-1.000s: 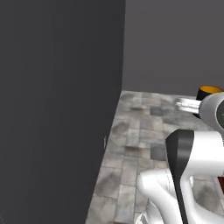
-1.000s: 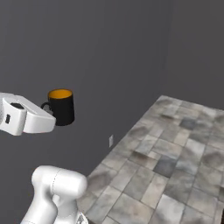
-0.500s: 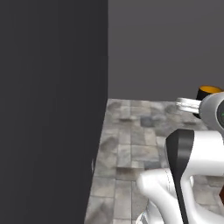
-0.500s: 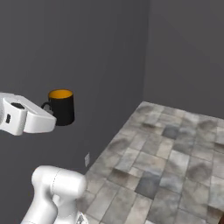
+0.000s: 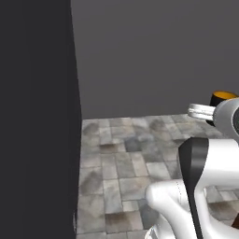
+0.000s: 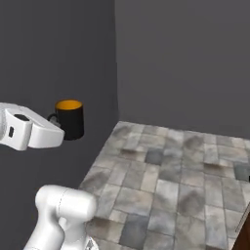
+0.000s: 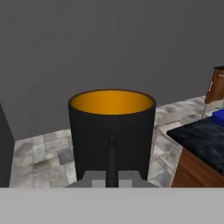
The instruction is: There is a tray on the dining counter. Grab the cup, mug, and pitcher and place them on the tray. The pitcher may be placed next to the tray if it cannot fit the tray.
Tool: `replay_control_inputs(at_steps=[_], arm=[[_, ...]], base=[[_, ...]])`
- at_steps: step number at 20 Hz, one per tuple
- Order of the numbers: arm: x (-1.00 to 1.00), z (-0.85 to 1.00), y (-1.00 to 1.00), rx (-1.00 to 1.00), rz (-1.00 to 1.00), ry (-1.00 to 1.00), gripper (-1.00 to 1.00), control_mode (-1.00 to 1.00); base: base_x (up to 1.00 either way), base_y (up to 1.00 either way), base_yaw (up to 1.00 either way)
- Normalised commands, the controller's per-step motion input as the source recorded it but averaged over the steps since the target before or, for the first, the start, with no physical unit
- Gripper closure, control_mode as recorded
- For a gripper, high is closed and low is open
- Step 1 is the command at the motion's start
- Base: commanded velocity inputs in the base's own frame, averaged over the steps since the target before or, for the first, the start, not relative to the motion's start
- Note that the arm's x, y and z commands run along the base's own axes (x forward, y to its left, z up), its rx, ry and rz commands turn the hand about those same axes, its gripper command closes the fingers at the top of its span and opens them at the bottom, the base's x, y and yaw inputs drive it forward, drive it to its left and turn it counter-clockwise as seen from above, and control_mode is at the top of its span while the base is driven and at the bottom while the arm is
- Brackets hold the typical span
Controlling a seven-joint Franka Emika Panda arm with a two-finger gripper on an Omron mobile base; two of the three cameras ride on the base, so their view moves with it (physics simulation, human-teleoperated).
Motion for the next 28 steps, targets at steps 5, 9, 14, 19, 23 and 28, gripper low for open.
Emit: replay_control_inputs(at_steps=[5, 9, 14, 19, 23, 28], arm=[[0.0, 0.0, 0.0, 0.0, 0.0, 0.0, 1.0, 1.0], [0.0, 0.0, 0.0, 0.0, 0.0, 0.0, 1.0, 1.0], [0.0, 0.0, 0.0, 0.0, 0.0, 0.0, 1.0, 1.0], [0.0, 0.0, 0.0, 0.0, 0.0, 0.0, 1.0, 1.0], [0.0, 0.0, 0.0, 0.0, 0.0, 0.0, 1.0, 1.0], [0.0, 0.0, 0.0, 0.0, 0.0, 0.0, 1.0, 1.0]], base=[[1.0, 0.0, -0.51], [1.0, 0.04, -0.62], [0.81, 0.19, -0.74], [0.62, 0.24, -0.8], [0.52, 0.26, -0.81], [0.49, 0.67, -0.58]])
